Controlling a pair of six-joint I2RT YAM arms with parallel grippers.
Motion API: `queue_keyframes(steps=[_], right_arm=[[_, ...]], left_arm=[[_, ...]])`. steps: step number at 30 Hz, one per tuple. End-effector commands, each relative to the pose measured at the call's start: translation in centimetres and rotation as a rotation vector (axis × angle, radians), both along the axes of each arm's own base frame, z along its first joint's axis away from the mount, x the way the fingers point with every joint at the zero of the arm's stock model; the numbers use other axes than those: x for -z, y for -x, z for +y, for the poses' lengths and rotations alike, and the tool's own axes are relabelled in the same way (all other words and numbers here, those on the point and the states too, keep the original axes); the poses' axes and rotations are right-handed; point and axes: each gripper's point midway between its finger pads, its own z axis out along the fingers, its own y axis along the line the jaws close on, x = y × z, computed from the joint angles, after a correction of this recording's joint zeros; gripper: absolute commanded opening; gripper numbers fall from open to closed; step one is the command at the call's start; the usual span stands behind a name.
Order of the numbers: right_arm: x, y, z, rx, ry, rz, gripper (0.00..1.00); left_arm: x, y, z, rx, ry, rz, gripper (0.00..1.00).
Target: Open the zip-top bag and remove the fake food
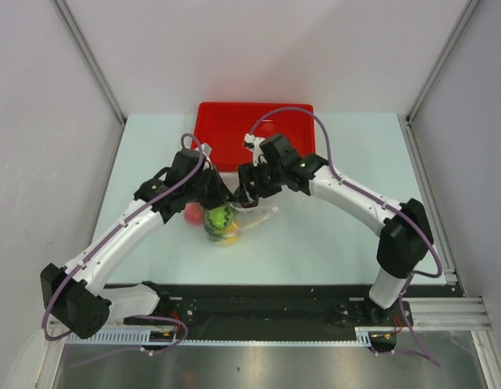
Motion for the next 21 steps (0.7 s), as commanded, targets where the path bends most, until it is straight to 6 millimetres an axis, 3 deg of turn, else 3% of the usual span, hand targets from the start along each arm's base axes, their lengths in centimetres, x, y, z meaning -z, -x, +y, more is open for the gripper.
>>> queue_keyframes(steps=[1,7,11,14,15,21], right_arm=[[-6.4,-0.9,-0.1,0.049,-0.085,-0.122,0.22],[-10.9,-1.5,-0.2,0.083,-0.15,-0.191,0.22],[-13.0,-4.1,-1.5,0.168,-0.197,-0.234,0.22],[-13.6,-8.1,-3.4,0.27,-0.219,-0.283,0.22],[-14.2,-10.2,-4.9,0.33,-0.224,-0.314,0.21],[-11.5,-18.5,-9.5,0.523,-0.119,-0.491,0.21]], left_arm=[[-0.7,0.1,0.5,-0.04,0.034,-0.034,0.0],[-1.3,0.1,0.9,-0.047,0.03,-0.058,0.0],[-1.1,0.5,1.1,-0.034,0.018,-0.061,0.0],[-0.2,1.1,1.1,-0.018,0.014,-0.035,0.0],[-0.1,1.4,1.0,-0.009,0.016,-0.024,0.0],[0.7,2.3,1.0,0.036,0.009,-0.034,0.0]])
